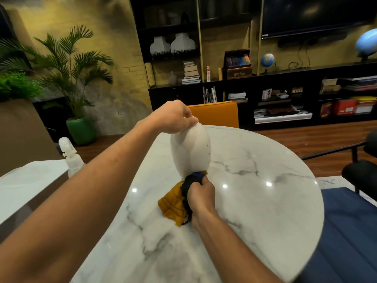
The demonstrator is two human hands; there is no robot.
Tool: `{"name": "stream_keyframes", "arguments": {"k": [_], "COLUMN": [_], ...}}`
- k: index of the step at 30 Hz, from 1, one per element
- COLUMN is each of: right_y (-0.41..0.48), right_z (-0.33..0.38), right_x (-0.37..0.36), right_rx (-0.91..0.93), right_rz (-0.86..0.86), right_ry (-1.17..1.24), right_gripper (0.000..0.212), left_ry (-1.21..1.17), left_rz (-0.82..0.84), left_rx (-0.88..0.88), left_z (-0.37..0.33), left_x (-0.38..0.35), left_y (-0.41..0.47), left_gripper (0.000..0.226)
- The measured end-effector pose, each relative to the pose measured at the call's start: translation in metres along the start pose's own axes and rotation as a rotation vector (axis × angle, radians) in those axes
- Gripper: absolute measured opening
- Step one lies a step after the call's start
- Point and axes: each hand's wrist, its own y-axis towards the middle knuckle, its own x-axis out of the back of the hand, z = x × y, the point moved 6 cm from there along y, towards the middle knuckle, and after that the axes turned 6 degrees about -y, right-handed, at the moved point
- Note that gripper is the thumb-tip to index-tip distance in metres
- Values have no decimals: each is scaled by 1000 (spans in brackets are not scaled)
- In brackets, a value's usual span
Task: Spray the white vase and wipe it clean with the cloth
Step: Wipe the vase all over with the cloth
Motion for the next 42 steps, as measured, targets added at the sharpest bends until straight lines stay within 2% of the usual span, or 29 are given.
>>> {"name": "stream_keyframes", "arguments": {"k": [4,9,12,16,20,28,35,42], "right_y": [0,-3,-3,-2,-12,-32,-28,-27], "right_z": [0,2,2,2,8,38,58,97], "right_x": [-1,-1,-2,-5,-11,-22,-31,-23], "right_rx": [4,13,10,18,94,363,581,631], "right_rz": [-2,4,10,1,-34,-44,-149,-139], "right_ry": [9,12,23,-2,-64,-82,-271,-604], "right_gripper": [36,34,37,43,57,62,72,84], "left_ry": [-14,-84,-222,-273,-303,-354,-412,-519], "left_rz": [27,140,181,200,178,164,171,196], "left_rx": [-59,-173,-150,-133,-117,-122,-116,-114], "left_z": [1,13,22,24,26,31,33,42], "left_x": [1,4,4,2,0,-3,-6,-11], "left_y": [-2,-4,-4,-3,-4,-4,-3,-3], "left_gripper": [31,24,21,21,22,23,25,33]}}
